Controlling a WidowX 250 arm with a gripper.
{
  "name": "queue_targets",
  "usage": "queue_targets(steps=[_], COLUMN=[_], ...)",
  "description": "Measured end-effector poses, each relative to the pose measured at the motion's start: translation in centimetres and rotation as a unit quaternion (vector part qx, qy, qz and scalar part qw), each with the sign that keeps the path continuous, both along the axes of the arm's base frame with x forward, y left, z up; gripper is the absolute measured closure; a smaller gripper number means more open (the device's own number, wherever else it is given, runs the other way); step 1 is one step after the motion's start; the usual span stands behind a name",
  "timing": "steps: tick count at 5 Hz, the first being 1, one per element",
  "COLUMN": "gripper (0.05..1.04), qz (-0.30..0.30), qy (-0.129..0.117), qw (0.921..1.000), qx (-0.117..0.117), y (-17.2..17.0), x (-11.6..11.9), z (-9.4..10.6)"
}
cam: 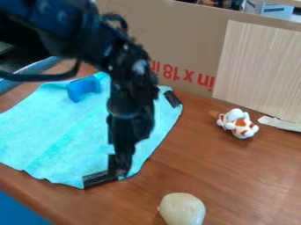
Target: Fold the cloth from bottom right to top left
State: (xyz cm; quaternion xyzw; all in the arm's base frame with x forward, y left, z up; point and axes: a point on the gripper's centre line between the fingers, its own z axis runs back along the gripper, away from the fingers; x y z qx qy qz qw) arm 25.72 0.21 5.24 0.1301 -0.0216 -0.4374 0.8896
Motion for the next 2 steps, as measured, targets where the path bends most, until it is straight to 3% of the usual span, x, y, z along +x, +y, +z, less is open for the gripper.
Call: queue_targets(steps=[1, 2], gripper=[0.083, 0.083], qz=[-0.017, -0.024], qy=[0.0, 0.007], qw=[0.9994, 0.999], qx=[0.029, 0.038], y=[-0.69, -0.54], x=[-1.48, -2.47], z=[-0.41, -0.9])
